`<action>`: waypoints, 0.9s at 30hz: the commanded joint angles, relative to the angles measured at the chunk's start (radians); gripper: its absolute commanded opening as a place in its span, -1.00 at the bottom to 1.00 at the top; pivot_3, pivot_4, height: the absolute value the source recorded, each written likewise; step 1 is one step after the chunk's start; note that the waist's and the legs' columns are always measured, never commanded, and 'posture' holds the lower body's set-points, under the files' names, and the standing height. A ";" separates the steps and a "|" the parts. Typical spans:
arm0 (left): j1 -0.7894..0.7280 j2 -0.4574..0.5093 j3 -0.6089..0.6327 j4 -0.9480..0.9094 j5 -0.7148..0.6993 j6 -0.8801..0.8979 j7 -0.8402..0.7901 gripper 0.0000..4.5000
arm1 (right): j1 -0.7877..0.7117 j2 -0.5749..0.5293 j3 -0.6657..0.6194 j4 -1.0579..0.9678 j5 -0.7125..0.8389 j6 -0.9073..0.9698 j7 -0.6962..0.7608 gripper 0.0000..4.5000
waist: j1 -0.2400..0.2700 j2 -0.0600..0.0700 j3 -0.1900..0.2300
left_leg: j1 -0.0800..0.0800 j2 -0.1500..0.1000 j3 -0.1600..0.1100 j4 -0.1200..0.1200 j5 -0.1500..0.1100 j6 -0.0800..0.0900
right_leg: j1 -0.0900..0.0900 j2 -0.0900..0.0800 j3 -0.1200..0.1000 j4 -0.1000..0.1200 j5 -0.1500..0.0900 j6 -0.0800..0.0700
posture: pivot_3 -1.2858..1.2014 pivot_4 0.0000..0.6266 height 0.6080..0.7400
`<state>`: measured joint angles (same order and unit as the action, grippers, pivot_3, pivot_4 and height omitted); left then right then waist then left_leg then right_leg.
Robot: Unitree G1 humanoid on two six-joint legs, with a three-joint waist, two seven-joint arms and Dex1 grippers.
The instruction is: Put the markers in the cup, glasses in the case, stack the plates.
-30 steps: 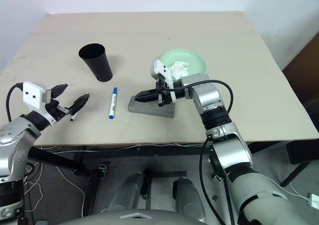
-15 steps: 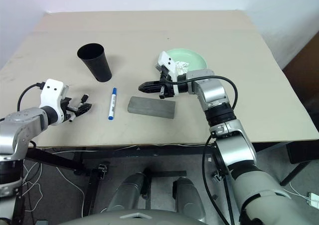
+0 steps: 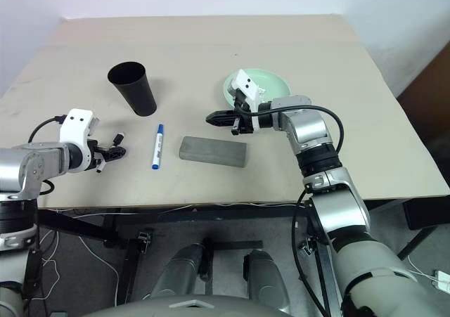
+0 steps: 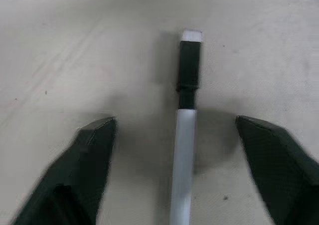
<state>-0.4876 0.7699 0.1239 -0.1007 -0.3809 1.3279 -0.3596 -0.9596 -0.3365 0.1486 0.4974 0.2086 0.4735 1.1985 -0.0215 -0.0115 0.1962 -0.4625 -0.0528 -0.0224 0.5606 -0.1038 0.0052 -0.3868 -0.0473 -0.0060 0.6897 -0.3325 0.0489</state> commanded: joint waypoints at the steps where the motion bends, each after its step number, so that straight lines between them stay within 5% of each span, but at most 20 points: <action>1: 0.024 0.052 -0.042 0.014 0.040 0.049 0.005 0.17 | -0.019 -0.010 -0.009 -0.003 0.002 -0.017 -0.009 -1.00 | -0.004 0.000 0.000 | 0.000 0.000 0.000 0.000 0.000 0.000 | 0.000 0.000 0.000 0.000 0.000 0.000 | 0.03 -0.52 0.81; 9: 0.014 0.047 -0.004 0.023 0.046 0.088 0.030 -0.98 | -0.033 -0.008 -0.008 0.039 -0.010 -0.046 -0.027 -1.00 | -0.027 0.000 0.000 | 0.001 0.001 0.000 -0.001 0.000 0.000 | 0.000 0.001 0.001 0.002 0.000 0.000 | 0.03 -0.52 0.81; 21: -0.059 0.042 0.144 0.031 0.079 0.063 0.117 -0.98 | -0.038 -0.011 -0.015 0.048 -0.010 -0.076 -0.008 -1.00 | -0.023 -0.001 0.001 | 0.001 0.001 0.000 0.000 0.001 -0.001 | -0.001 0.001 0.001 0.003 0.000 0.000 | 0.03 -0.52 0.81; 25: -0.073 0.079 0.174 0.034 0.127 -0.099 0.134 -0.98 | -0.017 -0.013 -0.037 0.001 0.028 -0.088 0.028 -1.00 | -0.017 -0.002 0.001 | 0.000 0.001 0.000 0.000 0.001 -0.001 | -0.001 0.001 0.001 0.002 0.000 0.000 | 0.03 -0.52 0.81; 27: -0.085 0.051 0.223 0.052 0.136 -0.322 0.125 -0.98 | -0.002 -0.013 -0.047 -0.035 0.056 -0.077 0.043 -1.00 | -0.008 -0.003 0.001 | -0.001 0.001 0.000 0.000 0.001 -0.001 | -0.001 0.001 0.001 0.000 0.001 0.001 | 0.03 -0.52 0.81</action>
<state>-0.5425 0.8232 0.2878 -0.0434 -0.2679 1.1983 -0.2340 -0.9612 -0.3435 0.1383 0.5308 0.2204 0.4043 1.2219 -0.0298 -0.0142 0.1974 -0.4636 -0.0522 -0.0222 0.5607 -0.1031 0.0040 -0.3881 -0.0462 -0.0053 0.6896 -0.3317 0.0503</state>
